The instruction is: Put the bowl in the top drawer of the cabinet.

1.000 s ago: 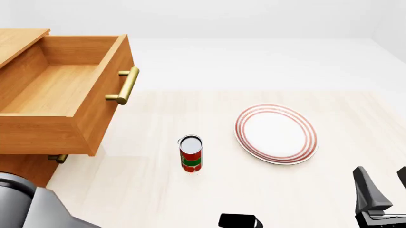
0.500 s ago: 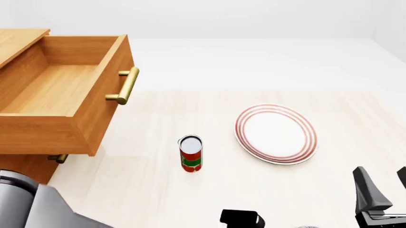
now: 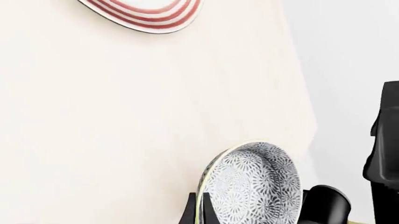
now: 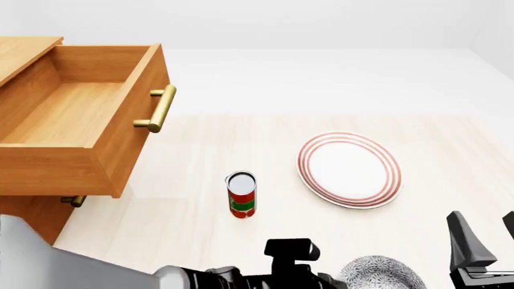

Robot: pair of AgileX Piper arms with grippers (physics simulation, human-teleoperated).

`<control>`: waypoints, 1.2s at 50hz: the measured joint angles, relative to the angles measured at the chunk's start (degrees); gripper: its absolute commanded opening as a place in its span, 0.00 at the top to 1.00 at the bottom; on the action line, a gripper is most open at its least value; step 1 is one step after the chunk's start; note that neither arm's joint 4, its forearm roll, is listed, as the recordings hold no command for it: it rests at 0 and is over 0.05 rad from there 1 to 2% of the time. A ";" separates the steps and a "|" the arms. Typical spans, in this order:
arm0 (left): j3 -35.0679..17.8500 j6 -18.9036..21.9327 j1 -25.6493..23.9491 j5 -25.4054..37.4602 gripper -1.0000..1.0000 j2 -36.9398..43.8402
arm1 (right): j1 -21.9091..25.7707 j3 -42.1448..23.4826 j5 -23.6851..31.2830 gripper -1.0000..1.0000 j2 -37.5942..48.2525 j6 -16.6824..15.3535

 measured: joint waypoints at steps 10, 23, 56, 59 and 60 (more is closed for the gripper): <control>-0.34 1.93 2.44 2.93 1.00 -3.07 | 0.00 0.00 0.00 0.00 0.00 0.00; -1.41 4.36 5.22 7.08 1.00 -7.17 | 0.00 0.00 0.00 0.00 0.00 0.00; -5.43 9.23 9.55 17.05 1.00 -16.69 | 0.00 0.00 0.00 0.00 0.00 0.00; -5.95 9.51 9.88 18.02 1.00 -17.49 | 0.00 0.00 0.00 0.00 0.00 0.00; -6.13 9.59 10.00 18.35 1.00 -17.76 | 0.00 0.00 0.00 0.00 0.00 0.00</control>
